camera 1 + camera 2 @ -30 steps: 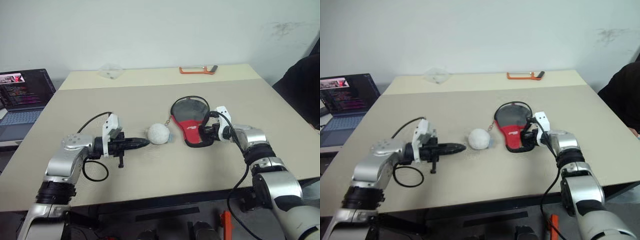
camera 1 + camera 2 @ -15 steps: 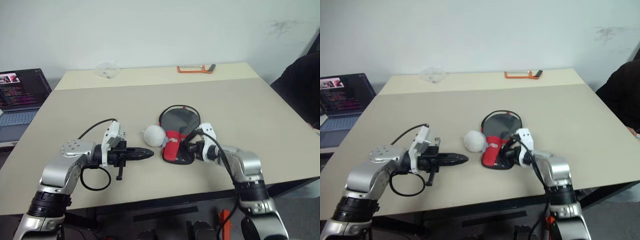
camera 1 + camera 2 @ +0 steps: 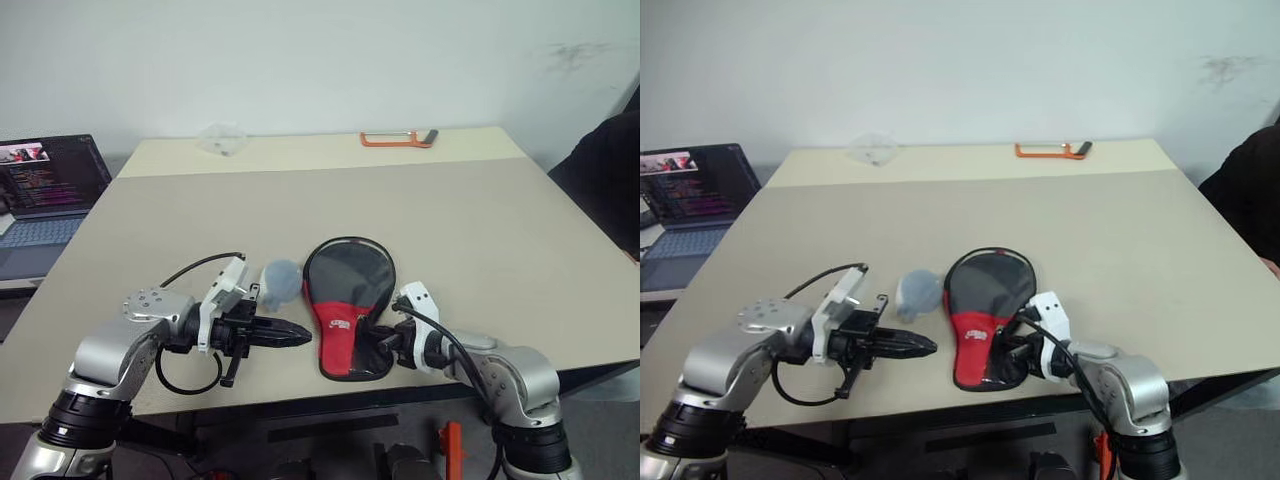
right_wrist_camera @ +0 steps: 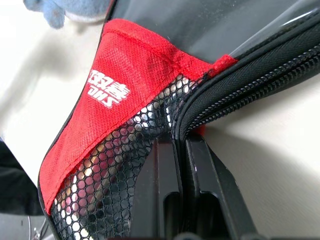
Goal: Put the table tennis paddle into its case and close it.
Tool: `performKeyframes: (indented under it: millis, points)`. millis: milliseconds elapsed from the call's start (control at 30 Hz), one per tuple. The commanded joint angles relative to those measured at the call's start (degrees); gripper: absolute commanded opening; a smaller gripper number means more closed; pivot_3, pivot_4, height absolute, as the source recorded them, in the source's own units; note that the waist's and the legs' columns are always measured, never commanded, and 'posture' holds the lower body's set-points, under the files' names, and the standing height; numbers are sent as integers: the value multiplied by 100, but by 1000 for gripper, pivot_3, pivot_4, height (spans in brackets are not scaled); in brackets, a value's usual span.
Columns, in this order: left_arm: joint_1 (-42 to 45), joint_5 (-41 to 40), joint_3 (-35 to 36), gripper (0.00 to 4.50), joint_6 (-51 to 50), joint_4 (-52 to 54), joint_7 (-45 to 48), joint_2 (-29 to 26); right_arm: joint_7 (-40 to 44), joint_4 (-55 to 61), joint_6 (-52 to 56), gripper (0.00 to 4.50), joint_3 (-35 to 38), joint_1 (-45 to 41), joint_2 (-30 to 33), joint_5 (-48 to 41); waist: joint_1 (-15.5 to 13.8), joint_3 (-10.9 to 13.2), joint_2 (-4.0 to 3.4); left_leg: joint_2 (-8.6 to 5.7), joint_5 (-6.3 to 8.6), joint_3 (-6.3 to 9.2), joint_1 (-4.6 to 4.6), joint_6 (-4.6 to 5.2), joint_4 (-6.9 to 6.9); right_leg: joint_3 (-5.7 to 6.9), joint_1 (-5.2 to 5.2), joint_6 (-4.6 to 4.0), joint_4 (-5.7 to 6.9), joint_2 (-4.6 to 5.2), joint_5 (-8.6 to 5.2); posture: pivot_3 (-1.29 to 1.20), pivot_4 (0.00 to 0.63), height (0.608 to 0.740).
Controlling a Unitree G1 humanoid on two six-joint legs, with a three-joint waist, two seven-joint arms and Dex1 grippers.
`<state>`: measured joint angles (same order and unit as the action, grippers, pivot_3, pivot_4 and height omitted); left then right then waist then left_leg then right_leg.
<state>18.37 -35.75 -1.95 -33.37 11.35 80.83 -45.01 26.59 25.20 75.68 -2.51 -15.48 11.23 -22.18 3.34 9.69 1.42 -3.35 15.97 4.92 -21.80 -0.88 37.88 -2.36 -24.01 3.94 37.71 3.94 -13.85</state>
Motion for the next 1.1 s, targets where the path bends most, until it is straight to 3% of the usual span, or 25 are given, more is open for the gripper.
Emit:
performKeyframes:
  millis: [33,633,833,933,1100]
  points:
    - [66,-61,-12,0,100,120,86,-5,15,279,487,63,53,344,238,-276,-46,0,0,0,0,0,-2,0,0,1,0,0,-2,0,0,0,150,740]
    - [-150,73,-97,0,500,3,132,-15,-115,470,520,63,460,728,980,-717,-184,-3,1,-1,16,20,0,26,0,35,51,7,-73,6,-1,0,150,740]
    - [-144,141,-109,0,628,-117,173,-3,-445,467,641,63,743,648,714,-784,-194,-4,1,-2,19,20,-1,29,0,36,55,9,-75,10,-2,0,150,740]
    - [-159,163,-124,0,673,-134,180,10,-645,577,792,784,990,600,551,-786,-193,-5,0,-2,18,20,2,29,1,35,57,9,-72,10,-2,0,150,740]
    - [-186,180,-124,0,721,-143,166,32,-740,1005,1197,2358,1279,574,421,-888,-197,-6,-1,-4,18,23,10,29,6,37,71,16,-73,11,3,0,150,740]
